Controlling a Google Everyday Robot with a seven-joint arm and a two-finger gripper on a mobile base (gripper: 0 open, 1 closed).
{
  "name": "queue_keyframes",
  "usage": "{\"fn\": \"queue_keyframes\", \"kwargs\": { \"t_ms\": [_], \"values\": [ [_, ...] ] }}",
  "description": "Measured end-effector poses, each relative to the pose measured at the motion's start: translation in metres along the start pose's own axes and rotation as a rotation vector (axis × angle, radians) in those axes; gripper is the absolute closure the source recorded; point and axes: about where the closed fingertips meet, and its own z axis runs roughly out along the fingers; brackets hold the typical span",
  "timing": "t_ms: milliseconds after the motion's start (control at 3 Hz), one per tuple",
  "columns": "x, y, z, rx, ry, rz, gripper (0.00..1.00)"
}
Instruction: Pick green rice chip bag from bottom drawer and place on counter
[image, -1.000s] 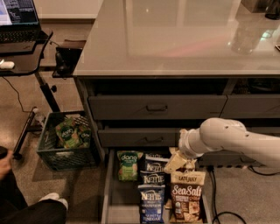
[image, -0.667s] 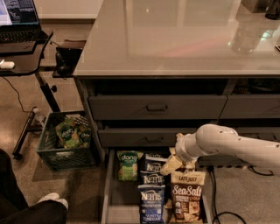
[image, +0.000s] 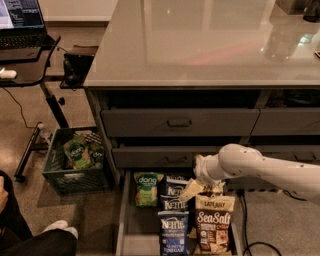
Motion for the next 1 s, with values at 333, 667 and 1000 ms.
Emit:
{"fn": "queue_keyframes", "kwargs": {
  "t_ms": [333, 667, 1000],
  "values": [
    [-0.005, -0.003, 0.047, -0.047, -0.059, -0.111, 0.00],
    [-0.010, -0.002, 0.079, -0.087, -0.114, -0.241, 0.00],
    [-0.010, -0.002, 0.079, -0.087, -0.114, -0.240, 0.00]
  ]
}}
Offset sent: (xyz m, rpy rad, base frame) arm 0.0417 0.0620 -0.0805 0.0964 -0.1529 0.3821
